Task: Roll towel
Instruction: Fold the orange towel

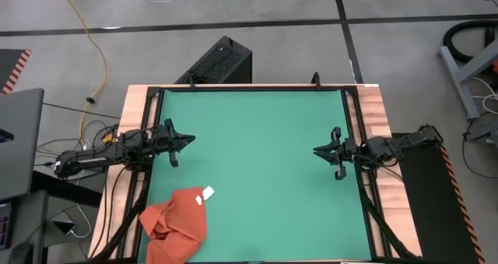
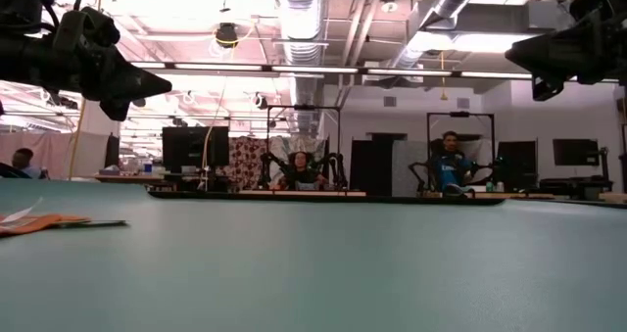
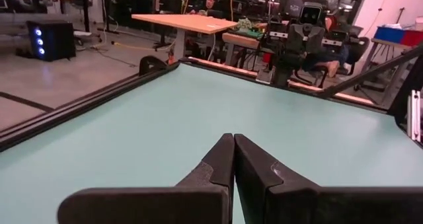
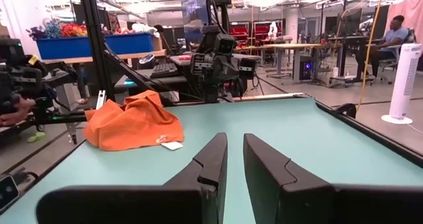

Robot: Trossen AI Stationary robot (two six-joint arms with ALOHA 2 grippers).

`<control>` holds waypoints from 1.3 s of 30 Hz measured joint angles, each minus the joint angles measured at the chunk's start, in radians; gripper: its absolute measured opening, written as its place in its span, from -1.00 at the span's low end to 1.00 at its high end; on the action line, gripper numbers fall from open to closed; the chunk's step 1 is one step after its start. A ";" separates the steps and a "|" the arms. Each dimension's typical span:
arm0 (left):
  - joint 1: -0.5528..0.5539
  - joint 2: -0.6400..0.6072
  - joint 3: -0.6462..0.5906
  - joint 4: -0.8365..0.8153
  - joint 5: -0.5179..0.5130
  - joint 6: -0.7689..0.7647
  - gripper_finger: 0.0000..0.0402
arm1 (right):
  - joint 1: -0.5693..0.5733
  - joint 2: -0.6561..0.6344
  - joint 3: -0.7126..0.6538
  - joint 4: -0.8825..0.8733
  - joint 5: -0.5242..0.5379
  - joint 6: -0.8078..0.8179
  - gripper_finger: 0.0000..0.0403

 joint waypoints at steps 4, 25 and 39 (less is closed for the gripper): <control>0.000 0.000 0.000 0.007 -0.001 -0.001 -1.00 | 0.000 0.000 0.000 0.003 0.000 -0.002 -0.63; -0.018 0.001 0.001 0.337 0.267 -0.187 -0.91 | 0.001 0.000 0.000 0.006 -0.001 -0.003 -0.63; -0.207 0.318 0.243 0.566 0.213 0.231 -0.40 | -0.002 0.000 0.000 0.008 -0.001 0.013 -0.63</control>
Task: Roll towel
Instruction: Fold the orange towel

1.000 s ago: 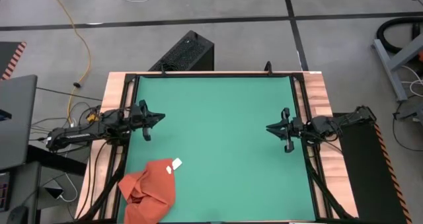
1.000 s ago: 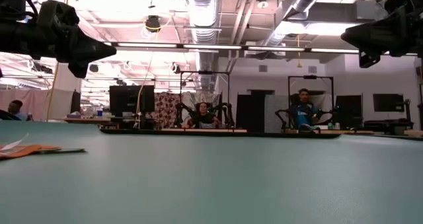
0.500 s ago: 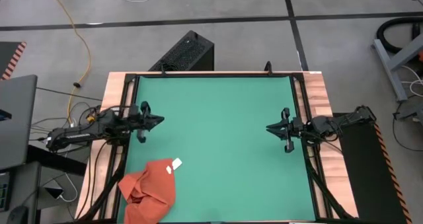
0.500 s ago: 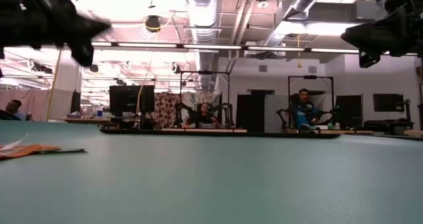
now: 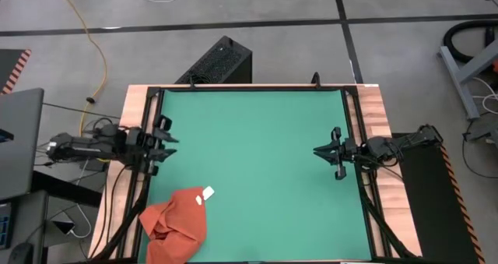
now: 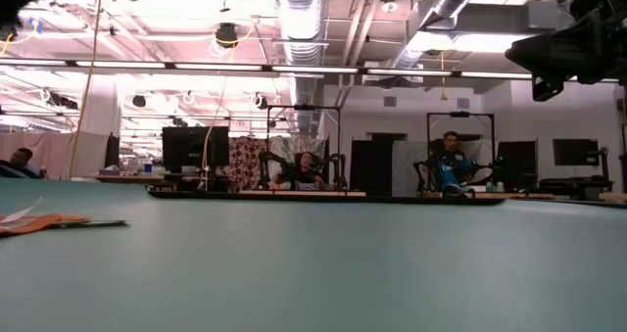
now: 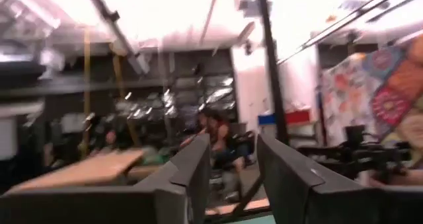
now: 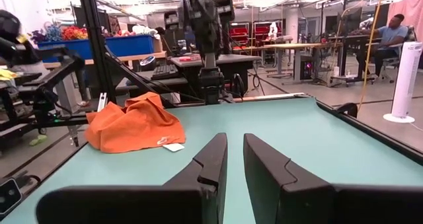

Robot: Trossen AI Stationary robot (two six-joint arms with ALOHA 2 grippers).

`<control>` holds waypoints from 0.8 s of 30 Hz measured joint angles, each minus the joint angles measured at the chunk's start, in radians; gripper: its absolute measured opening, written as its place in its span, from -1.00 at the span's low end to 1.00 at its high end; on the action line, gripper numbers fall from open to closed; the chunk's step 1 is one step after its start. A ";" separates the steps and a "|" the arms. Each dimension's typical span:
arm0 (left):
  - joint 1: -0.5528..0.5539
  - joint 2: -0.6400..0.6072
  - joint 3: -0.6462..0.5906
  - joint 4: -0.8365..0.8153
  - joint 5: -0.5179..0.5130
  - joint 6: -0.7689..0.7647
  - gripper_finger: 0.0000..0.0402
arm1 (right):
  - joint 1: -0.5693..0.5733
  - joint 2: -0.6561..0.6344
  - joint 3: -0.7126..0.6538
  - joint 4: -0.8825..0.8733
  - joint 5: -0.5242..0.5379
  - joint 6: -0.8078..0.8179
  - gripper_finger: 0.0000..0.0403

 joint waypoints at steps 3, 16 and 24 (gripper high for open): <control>-0.004 0.140 0.196 -0.341 -0.089 -0.038 -0.36 | 0.001 0.000 0.000 0.000 0.000 0.000 -0.63; -0.081 0.743 0.673 -1.346 -0.077 -0.524 -0.35 | 0.002 0.000 0.000 -0.022 -0.001 0.003 -0.63; -0.291 0.967 0.631 -1.332 -0.168 -0.550 -0.35 | 0.003 0.000 0.000 -0.034 -0.028 0.002 -0.63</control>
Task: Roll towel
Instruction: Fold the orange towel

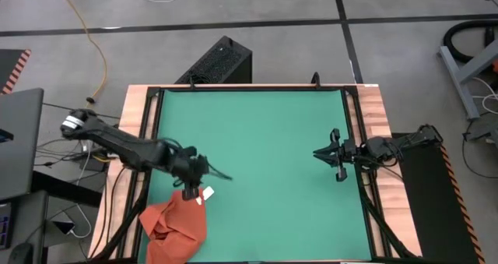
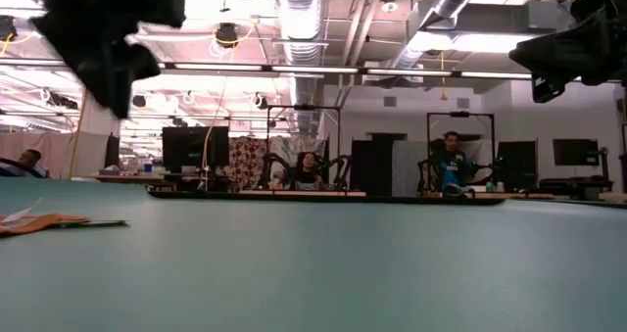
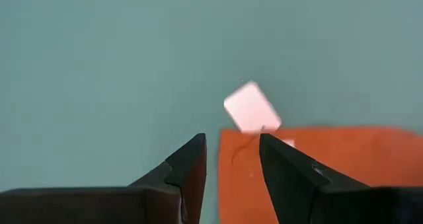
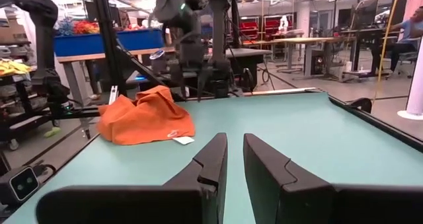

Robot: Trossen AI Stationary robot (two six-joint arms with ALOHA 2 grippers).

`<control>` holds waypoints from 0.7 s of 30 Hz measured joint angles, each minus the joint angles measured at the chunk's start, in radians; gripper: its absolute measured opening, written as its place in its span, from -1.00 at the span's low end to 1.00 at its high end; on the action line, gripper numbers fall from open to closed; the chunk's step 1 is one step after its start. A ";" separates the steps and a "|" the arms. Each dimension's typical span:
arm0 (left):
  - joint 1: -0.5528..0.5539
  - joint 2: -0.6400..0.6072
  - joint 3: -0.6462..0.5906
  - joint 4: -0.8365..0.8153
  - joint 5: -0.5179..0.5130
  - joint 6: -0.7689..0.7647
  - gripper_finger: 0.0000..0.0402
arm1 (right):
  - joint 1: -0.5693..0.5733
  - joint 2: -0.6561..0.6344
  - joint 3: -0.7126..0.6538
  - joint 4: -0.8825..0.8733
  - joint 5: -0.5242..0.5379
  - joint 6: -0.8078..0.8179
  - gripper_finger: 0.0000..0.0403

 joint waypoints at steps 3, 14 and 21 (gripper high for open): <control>-0.056 0.056 -0.015 -0.001 -0.041 -0.008 -0.35 | 0.000 0.000 0.000 -0.001 0.000 0.000 -0.63; -0.150 0.153 -0.157 0.162 -0.119 -0.111 -0.35 | 0.000 0.000 0.000 -0.006 -0.026 0.000 -0.63; -0.151 0.147 -0.251 0.275 -0.081 -0.137 -0.35 | 0.000 0.000 0.000 -0.009 -0.038 0.001 -0.63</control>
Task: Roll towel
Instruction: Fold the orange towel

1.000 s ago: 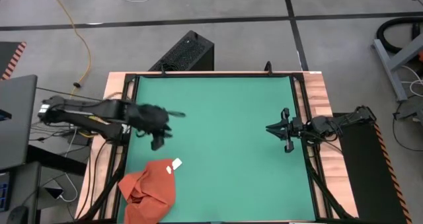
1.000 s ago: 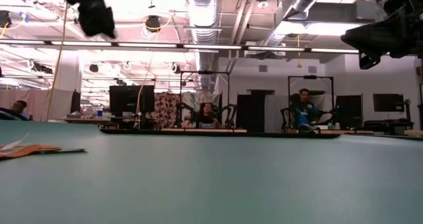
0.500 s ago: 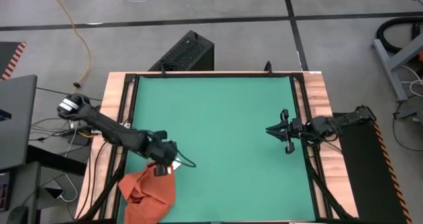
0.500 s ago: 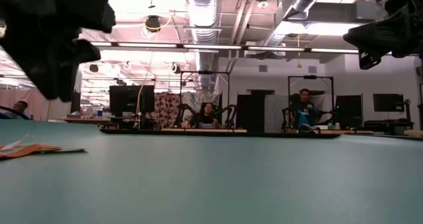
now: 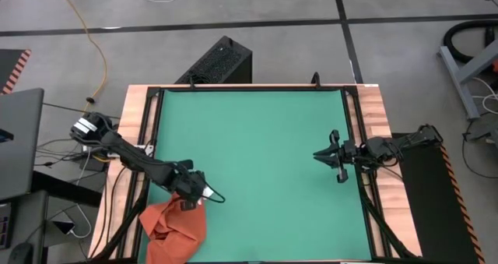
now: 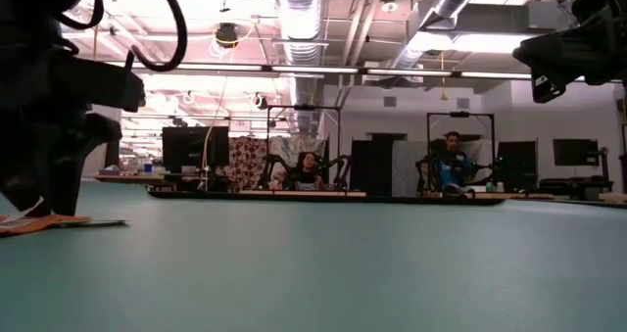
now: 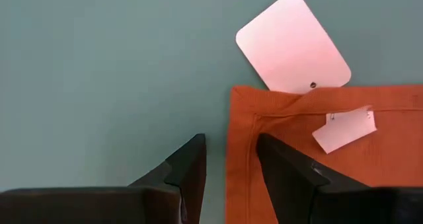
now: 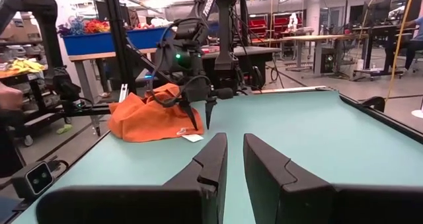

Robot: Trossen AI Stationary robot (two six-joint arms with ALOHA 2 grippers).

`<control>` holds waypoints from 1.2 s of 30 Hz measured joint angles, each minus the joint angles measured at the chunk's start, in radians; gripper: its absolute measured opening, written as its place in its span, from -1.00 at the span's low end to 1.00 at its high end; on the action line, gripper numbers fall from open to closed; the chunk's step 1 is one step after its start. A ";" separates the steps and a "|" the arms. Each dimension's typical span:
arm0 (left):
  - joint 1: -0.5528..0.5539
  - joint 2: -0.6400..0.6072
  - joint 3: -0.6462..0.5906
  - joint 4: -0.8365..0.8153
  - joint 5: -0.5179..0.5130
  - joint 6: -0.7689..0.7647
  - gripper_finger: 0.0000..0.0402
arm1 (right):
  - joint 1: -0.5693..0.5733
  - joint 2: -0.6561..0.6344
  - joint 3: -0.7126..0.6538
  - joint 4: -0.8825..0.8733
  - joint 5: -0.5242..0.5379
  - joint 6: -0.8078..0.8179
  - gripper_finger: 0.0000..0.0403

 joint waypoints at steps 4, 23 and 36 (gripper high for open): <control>0.000 -0.002 -0.033 0.051 0.002 0.001 -0.35 | 0.000 0.000 0.000 -0.001 -0.007 0.000 -0.63; 0.045 0.003 0.046 0.049 -0.012 0.020 -1.00 | 0.000 0.000 0.000 0.008 -0.010 0.015 -0.63; 0.205 -0.010 0.556 -0.112 -0.325 0.504 -1.00 | -0.003 0.000 0.000 0.172 0.058 0.012 -0.63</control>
